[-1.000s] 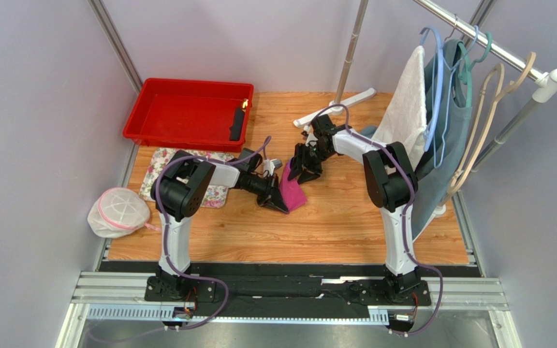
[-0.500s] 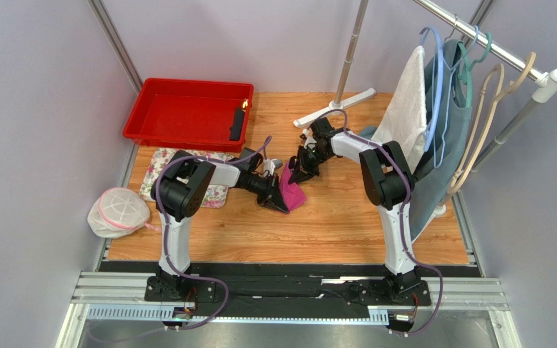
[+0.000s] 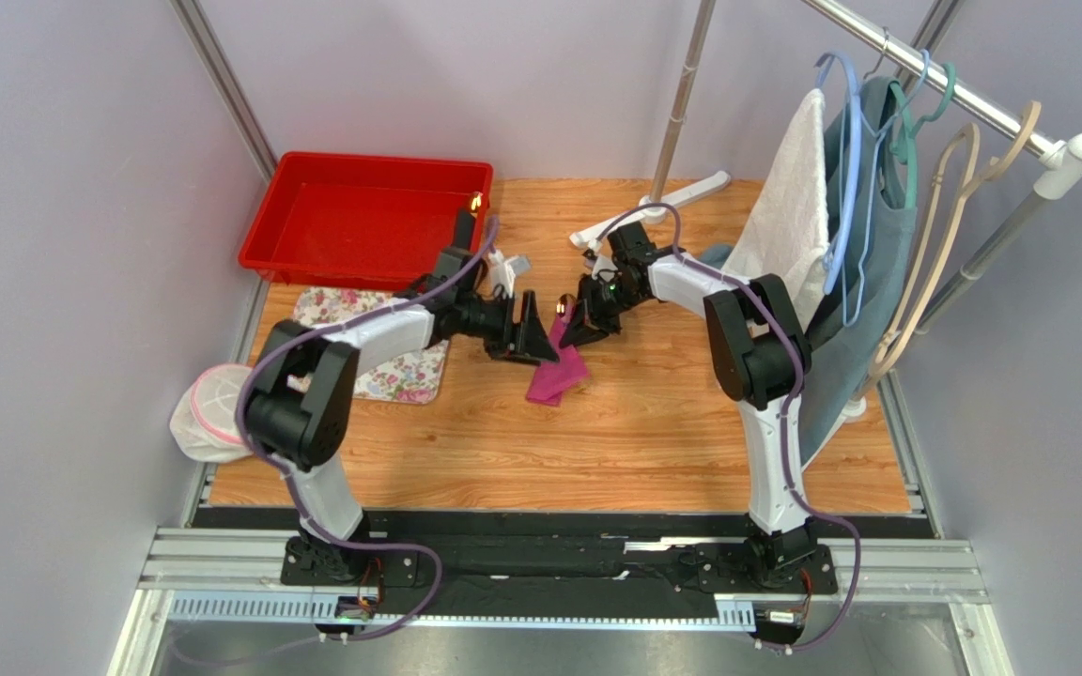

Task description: Place the utensils on the paper napkin and roll it up

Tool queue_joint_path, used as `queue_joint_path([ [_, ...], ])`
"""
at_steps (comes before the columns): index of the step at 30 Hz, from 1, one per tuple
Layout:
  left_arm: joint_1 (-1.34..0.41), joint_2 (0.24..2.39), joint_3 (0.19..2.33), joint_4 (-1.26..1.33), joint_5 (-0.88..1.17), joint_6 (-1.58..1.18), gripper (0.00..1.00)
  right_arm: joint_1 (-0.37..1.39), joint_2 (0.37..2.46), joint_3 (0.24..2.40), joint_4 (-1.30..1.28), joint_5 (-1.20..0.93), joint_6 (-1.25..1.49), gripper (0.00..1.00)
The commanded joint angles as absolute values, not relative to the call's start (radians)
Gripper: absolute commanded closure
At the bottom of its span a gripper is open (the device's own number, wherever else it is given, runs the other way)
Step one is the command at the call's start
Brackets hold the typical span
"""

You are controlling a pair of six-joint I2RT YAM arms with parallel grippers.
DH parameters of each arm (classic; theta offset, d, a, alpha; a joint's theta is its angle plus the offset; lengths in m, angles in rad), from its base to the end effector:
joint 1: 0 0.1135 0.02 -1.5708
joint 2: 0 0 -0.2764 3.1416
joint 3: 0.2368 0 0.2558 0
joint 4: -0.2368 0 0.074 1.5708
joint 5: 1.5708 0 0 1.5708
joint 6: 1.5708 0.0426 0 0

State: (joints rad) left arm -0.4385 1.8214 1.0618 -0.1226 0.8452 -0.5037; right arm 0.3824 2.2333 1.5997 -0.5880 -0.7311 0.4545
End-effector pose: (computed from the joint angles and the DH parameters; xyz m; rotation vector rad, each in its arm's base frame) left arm 0.3261 -0.1881 0.1746 0.3265 2.5511 -1.4307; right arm 0.4181 0.1988 0.1332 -0.0905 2.8850 1.2136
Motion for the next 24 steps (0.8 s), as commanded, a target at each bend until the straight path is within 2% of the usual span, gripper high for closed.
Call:
queue_joint_path([
  [1,-0.419,1.639,1.134,-0.219,0.782,-0.362,0.24,0.374,2.145,1.597,-0.505,-0.749,0.416,1.00],
  [2,-0.407,1.603,1.135,-0.227,0.781,-0.357,0.23,0.376,2.140,1.594,-0.500,-0.761,0.417,1.00],
  [4,-0.376,1.576,1.146,-0.262,0.772,-0.357,0.01,0.376,2.126,1.585,-0.474,-0.772,0.420,1.00],
  [11,-0.290,1.461,1.114,-0.284,0.649,-0.340,0.01,0.376,2.083,1.580,-0.462,-0.818,0.399,1.00],
  [17,-0.203,1.350,1.028,-0.129,0.678,-0.278,0.01,0.376,2.034,1.580,-0.468,-0.865,0.364,1.00],
  [20,-0.157,1.315,1.026,-0.084,0.808,-0.207,0.01,0.377,1.997,1.585,-0.474,-0.891,0.333,1.00],
  [24,-0.104,1.336,1.084,-0.213,0.977,-0.143,0.01,0.379,1.951,1.621,-0.520,-0.929,0.287,1.00],
])
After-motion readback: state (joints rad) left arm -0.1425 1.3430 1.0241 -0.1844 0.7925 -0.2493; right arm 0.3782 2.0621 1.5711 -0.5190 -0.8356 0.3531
